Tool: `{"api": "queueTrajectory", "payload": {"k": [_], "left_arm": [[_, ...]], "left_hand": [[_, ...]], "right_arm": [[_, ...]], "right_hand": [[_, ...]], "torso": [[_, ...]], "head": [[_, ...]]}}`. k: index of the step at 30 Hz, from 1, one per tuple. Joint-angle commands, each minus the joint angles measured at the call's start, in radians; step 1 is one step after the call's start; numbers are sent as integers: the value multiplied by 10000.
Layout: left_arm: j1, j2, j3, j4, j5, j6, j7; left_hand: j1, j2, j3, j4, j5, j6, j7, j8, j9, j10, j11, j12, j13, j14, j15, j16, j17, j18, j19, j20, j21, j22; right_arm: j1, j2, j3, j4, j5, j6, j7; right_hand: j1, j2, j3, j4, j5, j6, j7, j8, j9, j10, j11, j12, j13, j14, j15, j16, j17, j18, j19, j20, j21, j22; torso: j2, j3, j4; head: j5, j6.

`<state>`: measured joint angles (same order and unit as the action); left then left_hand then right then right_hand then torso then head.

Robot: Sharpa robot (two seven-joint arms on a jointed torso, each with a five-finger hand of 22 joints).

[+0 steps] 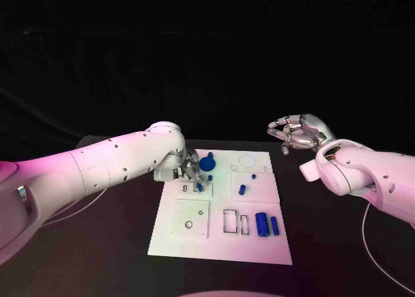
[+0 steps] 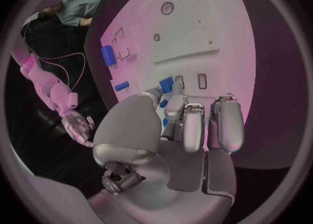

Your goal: Assemble the parts on the task board

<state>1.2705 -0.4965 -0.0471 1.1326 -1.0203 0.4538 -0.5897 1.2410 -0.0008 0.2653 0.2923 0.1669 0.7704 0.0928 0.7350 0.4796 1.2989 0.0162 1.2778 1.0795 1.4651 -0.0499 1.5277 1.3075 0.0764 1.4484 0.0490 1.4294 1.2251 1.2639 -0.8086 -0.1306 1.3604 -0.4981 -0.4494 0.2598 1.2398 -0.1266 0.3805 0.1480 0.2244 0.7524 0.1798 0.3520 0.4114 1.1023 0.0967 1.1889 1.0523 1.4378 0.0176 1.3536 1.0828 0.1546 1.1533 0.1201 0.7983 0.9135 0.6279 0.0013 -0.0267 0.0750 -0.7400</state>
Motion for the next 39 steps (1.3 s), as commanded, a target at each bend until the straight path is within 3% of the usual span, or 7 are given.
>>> {"api": "queueTrajectory", "payload": {"k": [1, 4, 9, 15, 23, 32, 39], "left_arm": [[-4, 45, 1, -14, 160, -5, 146], [-5, 60, 0, -33, 216, -6, 191], [-6, 64, -3, -68, 463, -40, 273], [-6, -3, -5, -64, 932, -229, 329], [-5, -350, 10, 308, 1436, -733, 353], [-19, -877, 48, 1001, 967, -1569, 519], [-244, -1226, 44, 1497, -56, -2242, 715]], "left_hand": [[106, -136, 565, -19, 62, -84, 6, -52, 31, -105, -3, -58, -10, 864, 1, 69, 1894, -117, -40, 48, 41, 16], [206, -358, 1474, -59, 67, -99, -6, -21, 96, -107, -6, -68, -14, 859, -15, 64, 1875, -116, -46, 43, 46, 27], [453, -877, 3322, -483, 119, -184, -14, 161, 306, -139, -34, -144, -96, 849, -33, 52, 1841, -114, -57, 31, 39, 26], [173, -1208, 5286, -1534, 283, -285, -2, 676, 820, -56, -40, -218, -161, 831, -37, 23, 1772, -111, -68, 46, 27, 17], [-139, -1317, 5753, -1912, 398, -279, -38, 890, 1072, -1, -73, -235, -176, 826, -55, 13, 1747, -113, -59, 33, 33, 40], [-405, -1499, 6085, -2246, 798, -188, -92, 1083, 1333, 126, -127, -197, -97, 830, -99, 19, 1750, -117, -42, -9, 43, 67], [-477, -1599, 6191, -2374, 984, -130, -120, 1129, 1425, 190, -156, -185, -73, 839, -121, 34, 1777, -121, -29, -32, 52, 91]], "right_arm": [[-7, 15, 2, -5, -37, 177, -39], [-7, 22, 2, -13, -44, 188, -53], [-8, 34, 1, -32, -56, 194, -67], [-11, 34, -1, -43, -64, 196, -79], [-16, 1, -2, -42, -67, 169, -69], [-22, -60, -3, -25, -67, 145, -46], [-32, -130, -4, 0, -66, 116, -25]], "right_hand": [[26, 10, 11, 62, 60, -71, 18, 52, 9, -44, -5, 6, 12, -51, 7, -41, 15, 107, -64, 21, -59, -8], [26, 12, 11, 64, 63, -72, 18, 55, 9, -34, -5, 14, 21, -48, 7, -37, 24, 110, -71, 21, -74, -20], [26, 12, 11, 64, 63, -72, 18, 55, 9, -34, -5, 14, 21, -48, 7, -37, 24, 110, -71, 21, -74, -20], [27, 15, 11, 69, 74, -72, 18, 67, 12, -5, -6, 38, 46, -51, 7, -44, 13, 131, -125, 21, -180, -107], [21, 13, 6, 76, 83, -74, 18, 77, 14, -16, -5, 31, 29, -57, 8, -54, -5, 149, -178, 22, -278, -187], [0, 13, -6, 100, 92, -79, 19, 94, 17, -13, -3, 36, 25, -61, 11, -60, -10, 148, -189, 23, -299, -197], [-36, 28, -20, 145, 105, -88, 21, 120, 21, -15, -1, 39, 12, -66, 14, -67, -15, 150, -202, 25, -332, -214]], "torso": [[7, -4, 3], [6, -1, -1], [1, 1, 3], [-6, 8, 12], [-18, 16, 31], [-6, 10, 34], [-21, 2, 26]], "head": [[7, -25], [15, -41], [11, -64], [6, -67], [13, -45], [32, -34], [38, -59]]}}
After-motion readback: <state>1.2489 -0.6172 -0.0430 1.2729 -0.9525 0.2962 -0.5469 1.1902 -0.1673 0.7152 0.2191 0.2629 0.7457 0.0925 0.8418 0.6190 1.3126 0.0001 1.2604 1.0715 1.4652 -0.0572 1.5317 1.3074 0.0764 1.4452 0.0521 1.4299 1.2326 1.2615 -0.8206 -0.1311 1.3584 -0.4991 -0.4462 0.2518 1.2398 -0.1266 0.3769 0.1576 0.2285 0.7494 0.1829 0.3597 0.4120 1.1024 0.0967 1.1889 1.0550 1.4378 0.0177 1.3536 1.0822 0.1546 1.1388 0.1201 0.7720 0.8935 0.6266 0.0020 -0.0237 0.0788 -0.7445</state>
